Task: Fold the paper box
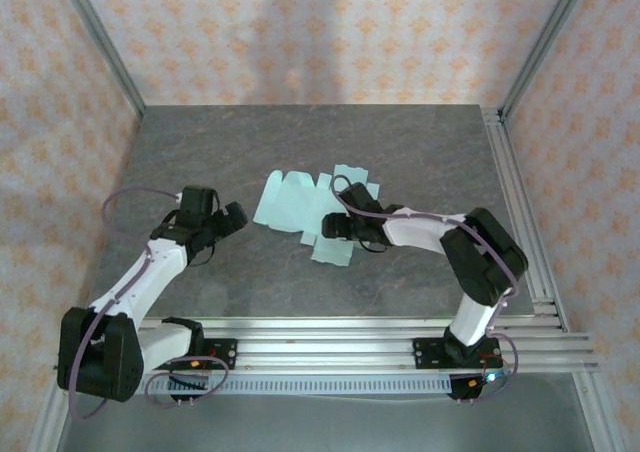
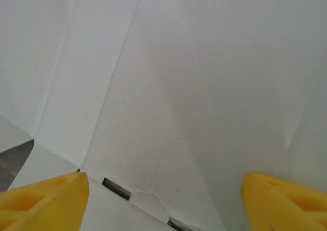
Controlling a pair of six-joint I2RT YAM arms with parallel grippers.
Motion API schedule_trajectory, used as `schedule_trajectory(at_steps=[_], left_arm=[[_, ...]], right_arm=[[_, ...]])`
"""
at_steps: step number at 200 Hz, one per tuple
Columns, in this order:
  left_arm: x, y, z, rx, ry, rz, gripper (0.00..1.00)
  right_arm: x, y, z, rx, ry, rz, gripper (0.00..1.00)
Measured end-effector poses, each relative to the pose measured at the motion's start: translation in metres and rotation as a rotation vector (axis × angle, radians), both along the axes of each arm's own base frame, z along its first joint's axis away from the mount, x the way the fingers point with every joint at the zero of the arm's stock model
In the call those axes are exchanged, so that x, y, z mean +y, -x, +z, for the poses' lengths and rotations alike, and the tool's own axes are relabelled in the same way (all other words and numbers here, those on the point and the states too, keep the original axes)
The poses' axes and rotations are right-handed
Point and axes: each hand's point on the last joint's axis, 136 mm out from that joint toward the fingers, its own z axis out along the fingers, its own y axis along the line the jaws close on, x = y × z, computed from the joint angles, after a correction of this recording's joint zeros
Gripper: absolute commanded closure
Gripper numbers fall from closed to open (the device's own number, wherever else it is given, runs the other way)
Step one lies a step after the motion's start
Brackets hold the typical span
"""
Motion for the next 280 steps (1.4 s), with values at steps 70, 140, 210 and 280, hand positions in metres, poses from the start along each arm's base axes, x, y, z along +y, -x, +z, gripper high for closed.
schedule_trajectory(at_steps=[70, 140, 210, 280], left_arm=[[-0.099, -0.053, 0.014, -0.005, 0.038, -0.265, 0.11], [-0.188, -0.104, -0.010, 0.066, 0.098, -0.467, 0.55], [-0.198, -0.101, -0.067, 0.192, 0.157, -0.441, 0.68], [-0.180, -0.071, -0.072, 0.178, 0.208, -0.337, 0.69]], right_arm=[[-0.044, -0.005, 0.059, -0.150, 0.028, -0.077, 0.19], [-0.110, -0.007, 0.026, -0.026, -0.082, -0.395, 0.23], [-0.125, 0.001, 0.027, -0.001, -0.213, -0.479, 0.21], [-0.118, -0.013, 0.033, -0.002, -0.401, -0.416, 0.25]])
